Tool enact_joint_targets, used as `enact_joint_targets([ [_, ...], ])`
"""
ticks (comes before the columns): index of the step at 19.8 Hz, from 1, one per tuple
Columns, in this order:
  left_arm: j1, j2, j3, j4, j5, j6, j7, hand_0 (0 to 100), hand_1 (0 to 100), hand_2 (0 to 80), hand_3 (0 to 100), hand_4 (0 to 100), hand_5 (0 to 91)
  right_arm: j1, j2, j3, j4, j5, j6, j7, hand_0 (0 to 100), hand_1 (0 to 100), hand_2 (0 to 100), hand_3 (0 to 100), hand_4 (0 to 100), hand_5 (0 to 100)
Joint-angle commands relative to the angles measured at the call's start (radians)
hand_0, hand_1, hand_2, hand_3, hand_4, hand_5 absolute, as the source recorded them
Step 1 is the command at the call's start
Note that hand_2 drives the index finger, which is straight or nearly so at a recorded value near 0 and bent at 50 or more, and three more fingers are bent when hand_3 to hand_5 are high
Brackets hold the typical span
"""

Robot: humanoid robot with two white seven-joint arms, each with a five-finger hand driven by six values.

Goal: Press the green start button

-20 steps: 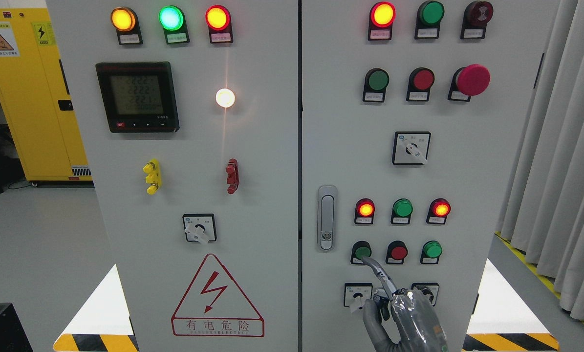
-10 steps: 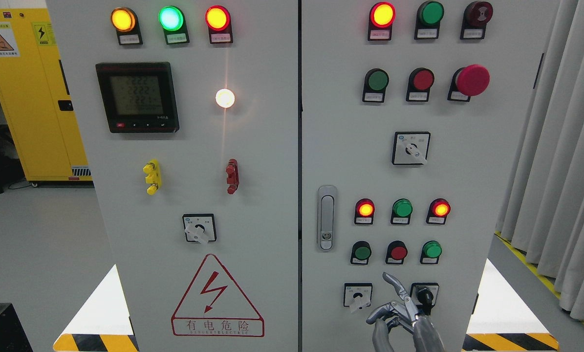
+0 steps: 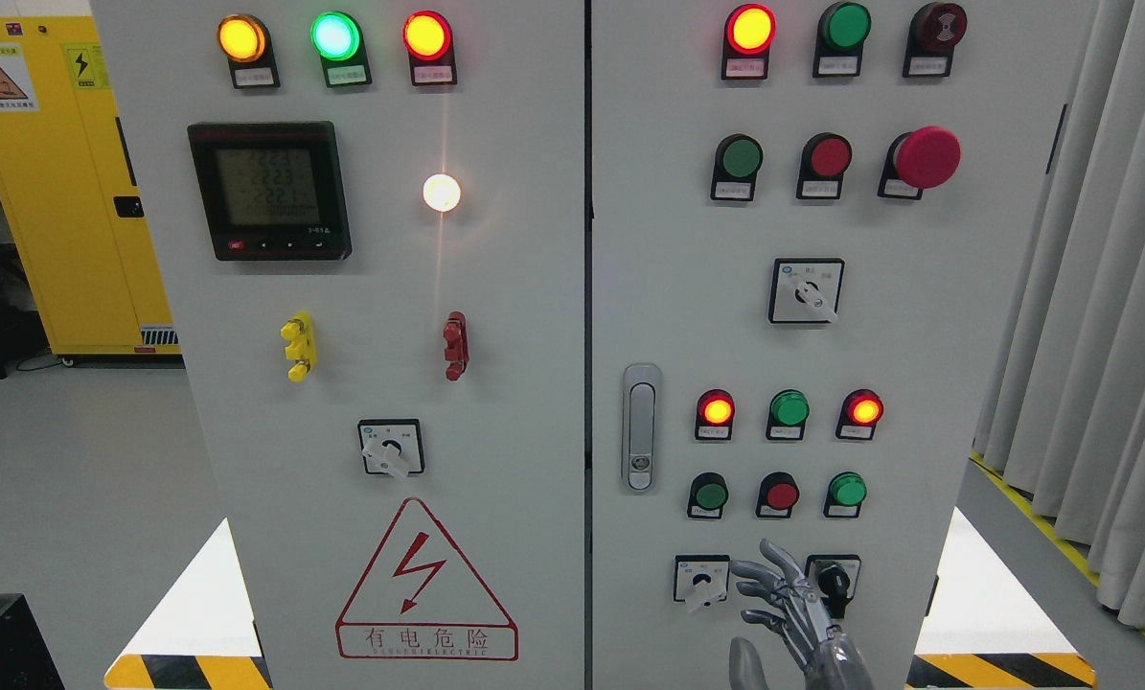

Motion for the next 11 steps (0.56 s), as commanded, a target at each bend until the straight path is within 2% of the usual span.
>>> enact_joint_targets([
  [1, 0.0, 0.0, 0.0, 0.0, 0.0, 0.001, 0.0, 12, 56, 0.0, 0, 0, 0.0, 0.003, 0.023, 0.019, -0.035, -0.02, -0.005, 0.004, 67, 68, 0, 5, 7, 4],
  [7, 0.0, 0.0, 0.0, 0.0, 0.0, 0.001, 0.0, 12, 56, 0.0, 0, 0, 0.0, 0.009, 0.022, 0.019, -0.035, -0.022, -0.005, 0.005, 70, 66, 0, 5, 7, 3],
  [11, 0.0, 0.0, 0.0, 0.0, 0.0, 0.001, 0.0, 12, 56, 0.0, 0, 0, 0.0, 0.009, 0.02, 0.019, -0.035, -0.022, -0.005, 0.005, 67, 65, 0, 5, 7, 3],
])
